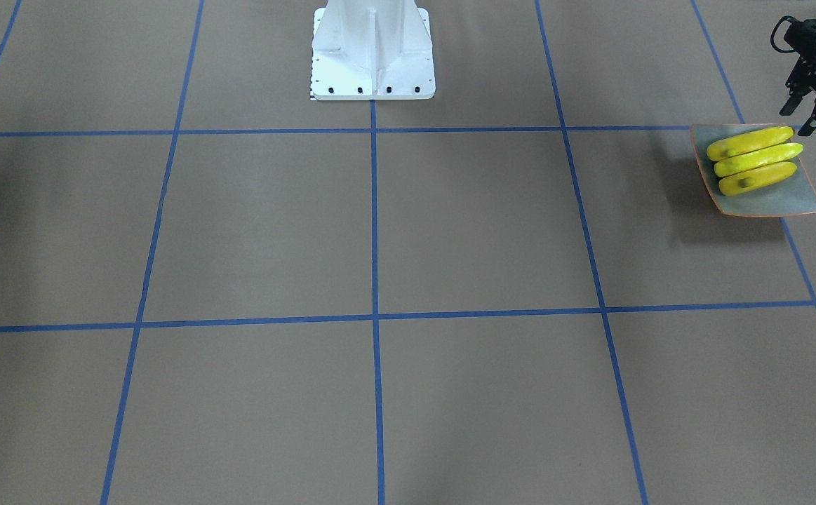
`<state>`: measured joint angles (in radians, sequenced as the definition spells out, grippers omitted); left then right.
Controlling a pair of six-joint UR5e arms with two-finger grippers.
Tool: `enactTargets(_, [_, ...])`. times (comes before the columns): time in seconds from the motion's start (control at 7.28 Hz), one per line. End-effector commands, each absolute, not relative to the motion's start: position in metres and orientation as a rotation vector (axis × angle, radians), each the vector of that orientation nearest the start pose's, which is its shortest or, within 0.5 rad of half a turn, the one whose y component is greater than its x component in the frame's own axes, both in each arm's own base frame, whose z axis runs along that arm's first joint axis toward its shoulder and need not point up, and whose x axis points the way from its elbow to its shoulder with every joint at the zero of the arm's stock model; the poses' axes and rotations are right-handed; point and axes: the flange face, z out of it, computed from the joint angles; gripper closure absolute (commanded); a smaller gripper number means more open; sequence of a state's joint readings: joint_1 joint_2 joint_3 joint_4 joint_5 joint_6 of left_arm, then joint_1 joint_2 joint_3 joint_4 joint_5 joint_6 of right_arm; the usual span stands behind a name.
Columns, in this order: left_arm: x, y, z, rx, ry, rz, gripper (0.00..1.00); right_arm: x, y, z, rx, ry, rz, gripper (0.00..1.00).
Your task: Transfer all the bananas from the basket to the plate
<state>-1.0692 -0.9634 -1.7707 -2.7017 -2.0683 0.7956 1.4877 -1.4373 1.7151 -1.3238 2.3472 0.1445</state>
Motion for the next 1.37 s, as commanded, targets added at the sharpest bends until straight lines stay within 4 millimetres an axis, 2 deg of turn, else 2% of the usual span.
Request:
enactTargets(0.0, [0.059,-0.284,0.667,0.866,0.417,1.387,0.00,0.017,-0.559,0.487,0.409,-0.812,-0.146,0.00])
enactTargets(0.14, [0.072,-0.307,0.659,0.869,0.447,1.309,0.00,0.017,-0.557,0.490,0.406,-0.812,-0.149,0.00])
enactTargets(0.27, [0.088,-0.330,0.659,0.807,0.547,1.176,0.00,0.017,-0.554,0.495,0.400,-0.811,-0.151,0.00])
enactTargets(0.41, [0.086,-0.357,0.655,0.774,0.619,0.980,0.00,0.018,-0.551,0.500,0.392,-0.815,-0.148,0.00])
enactTargets(0.55, [0.080,-0.381,0.635,0.734,0.725,0.802,0.00,0.018,-0.551,0.499,0.393,-0.816,-0.149,0.00])
enactTargets(0.69, [0.054,-0.417,0.609,0.694,0.812,0.675,0.00,0.017,-0.551,0.500,0.392,-0.815,-0.150,0.00])
enactTargets(0.82, [0.026,-0.441,0.597,0.625,0.881,0.586,0.01,0.017,-0.551,0.499,0.392,-0.815,-0.149,0.00])
enactTargets(0.96, [0.004,-0.461,0.591,0.549,0.895,0.476,0.01,0.018,-0.548,0.506,0.382,-0.815,-0.145,0.00])
enactTargets(1.1, [-0.005,-0.479,0.582,0.497,0.897,0.382,0.01,0.019,-0.538,0.520,0.363,-0.811,-0.137,0.00])
enactTargets(1.24, [-0.020,-0.488,0.573,0.500,0.892,0.342,0.01,0.021,-0.523,0.540,0.337,-0.806,-0.132,0.00])
